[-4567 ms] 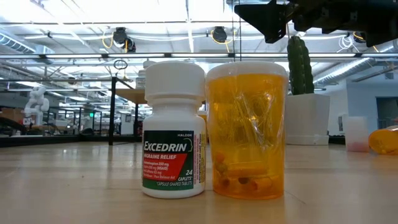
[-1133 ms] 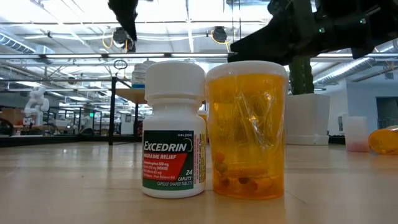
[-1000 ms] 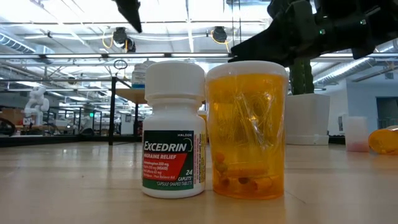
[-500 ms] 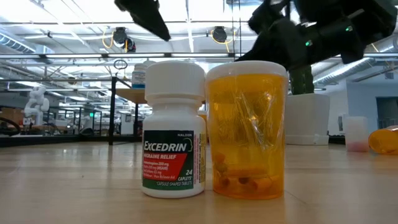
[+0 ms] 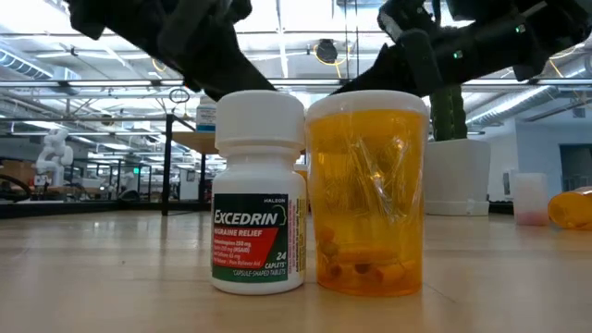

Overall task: Pick and place medicine bottles onto shelf by color
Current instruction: Put the top left orange pill bottle on the shelf

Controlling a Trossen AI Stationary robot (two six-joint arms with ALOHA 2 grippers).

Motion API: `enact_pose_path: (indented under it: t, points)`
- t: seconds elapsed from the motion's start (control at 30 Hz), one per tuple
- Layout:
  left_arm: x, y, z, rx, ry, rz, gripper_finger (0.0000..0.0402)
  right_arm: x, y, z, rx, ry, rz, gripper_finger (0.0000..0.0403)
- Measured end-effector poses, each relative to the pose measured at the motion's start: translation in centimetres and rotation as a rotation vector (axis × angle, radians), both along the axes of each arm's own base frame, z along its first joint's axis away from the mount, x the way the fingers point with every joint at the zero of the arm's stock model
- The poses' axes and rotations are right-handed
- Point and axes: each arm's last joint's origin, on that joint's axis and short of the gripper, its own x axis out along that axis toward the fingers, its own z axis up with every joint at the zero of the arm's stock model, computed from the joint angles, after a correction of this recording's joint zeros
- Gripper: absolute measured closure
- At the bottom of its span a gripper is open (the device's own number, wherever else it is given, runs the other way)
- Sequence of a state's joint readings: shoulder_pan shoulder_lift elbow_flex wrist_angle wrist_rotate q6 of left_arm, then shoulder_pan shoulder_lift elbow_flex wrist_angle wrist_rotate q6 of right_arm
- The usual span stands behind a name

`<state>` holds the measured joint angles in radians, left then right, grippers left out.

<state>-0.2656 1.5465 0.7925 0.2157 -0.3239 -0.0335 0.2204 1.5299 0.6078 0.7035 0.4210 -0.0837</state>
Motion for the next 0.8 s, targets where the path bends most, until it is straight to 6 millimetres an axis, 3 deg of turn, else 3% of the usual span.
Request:
enact_pose_path:
  t: [0.17, 0.37, 0.8]
  points:
    - [1.3, -0.5, -2.7, 0.032, 0.05, -0.009, 0.008, -1.4, -1.5, 0.0, 0.011, -0.036, -0.04, 0.0078]
    - [2.8, -0.8, -4.8, 0.064, 0.094, -0.002, 0.0084, -2.1, -2.0, -0.8, 0.04, -0.035, -0.059, 0.0078]
    - [3.3, -0.4, -5.2, 0.088, 0.097, 0.042, 0.0089, -2.1, -1.9, -0.7, 0.031, -0.047, -0.048, 0.0078]
